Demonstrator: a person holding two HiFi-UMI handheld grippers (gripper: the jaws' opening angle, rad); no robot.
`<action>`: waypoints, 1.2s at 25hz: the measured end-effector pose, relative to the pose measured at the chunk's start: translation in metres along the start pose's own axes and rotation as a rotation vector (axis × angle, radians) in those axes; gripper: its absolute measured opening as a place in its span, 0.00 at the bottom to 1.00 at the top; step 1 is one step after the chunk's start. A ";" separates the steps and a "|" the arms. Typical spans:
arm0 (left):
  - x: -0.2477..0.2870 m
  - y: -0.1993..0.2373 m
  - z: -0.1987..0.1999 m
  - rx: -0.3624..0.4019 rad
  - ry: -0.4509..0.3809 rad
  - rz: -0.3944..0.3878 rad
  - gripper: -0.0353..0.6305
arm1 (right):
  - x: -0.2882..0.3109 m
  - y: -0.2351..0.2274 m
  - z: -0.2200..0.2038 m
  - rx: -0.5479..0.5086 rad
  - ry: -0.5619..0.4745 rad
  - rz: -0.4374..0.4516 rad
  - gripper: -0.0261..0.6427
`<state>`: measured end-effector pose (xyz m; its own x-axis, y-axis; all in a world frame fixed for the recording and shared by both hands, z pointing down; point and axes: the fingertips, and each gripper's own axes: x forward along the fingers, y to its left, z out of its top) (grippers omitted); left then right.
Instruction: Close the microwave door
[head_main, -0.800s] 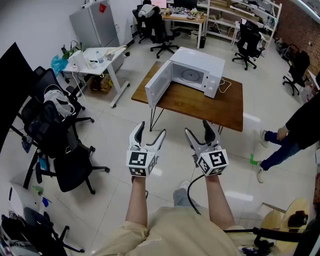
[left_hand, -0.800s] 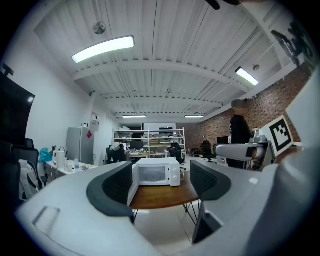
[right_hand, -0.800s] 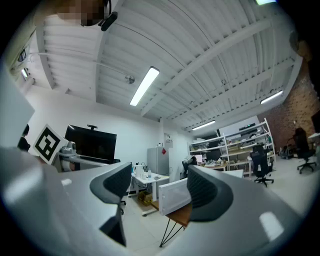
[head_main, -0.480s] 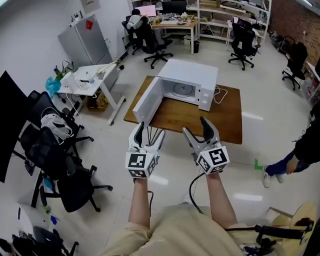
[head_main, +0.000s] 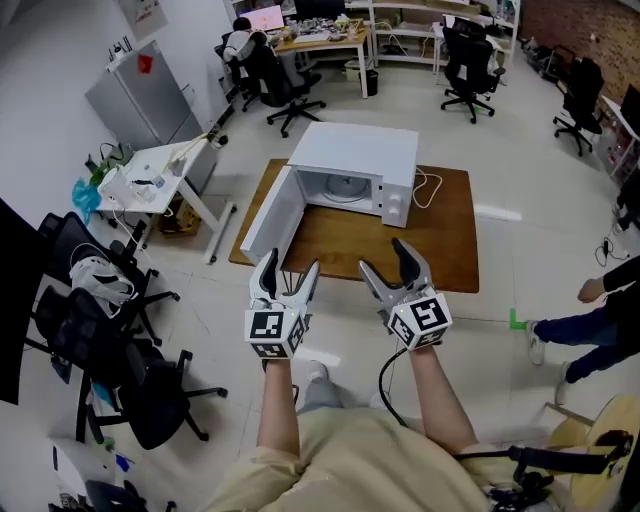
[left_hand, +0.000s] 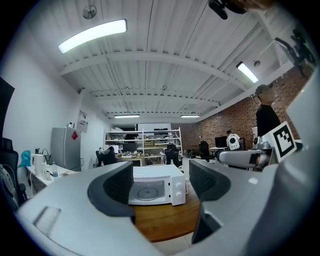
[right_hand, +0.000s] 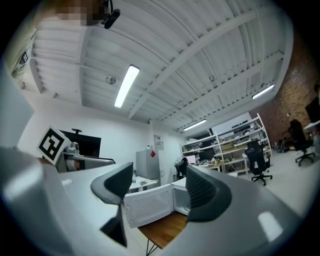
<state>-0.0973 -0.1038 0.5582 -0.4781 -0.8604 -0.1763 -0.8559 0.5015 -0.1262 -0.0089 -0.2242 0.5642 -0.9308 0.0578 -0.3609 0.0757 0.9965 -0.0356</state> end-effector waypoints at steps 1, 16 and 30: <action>0.007 0.003 -0.007 -0.002 0.003 -0.009 0.58 | 0.004 -0.005 -0.007 0.002 0.004 -0.009 0.52; 0.135 0.123 -0.013 -0.062 -0.033 -0.171 0.59 | 0.160 -0.036 -0.029 -0.091 0.020 -0.127 0.52; 0.213 0.267 -0.040 -0.074 -0.008 -0.332 0.59 | 0.326 -0.032 -0.080 -0.143 0.056 -0.222 0.52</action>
<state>-0.4359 -0.1570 0.5254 -0.1699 -0.9748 -0.1449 -0.9768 0.1860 -0.1065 -0.3434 -0.2327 0.5225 -0.9378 -0.1635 -0.3063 -0.1799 0.9833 0.0257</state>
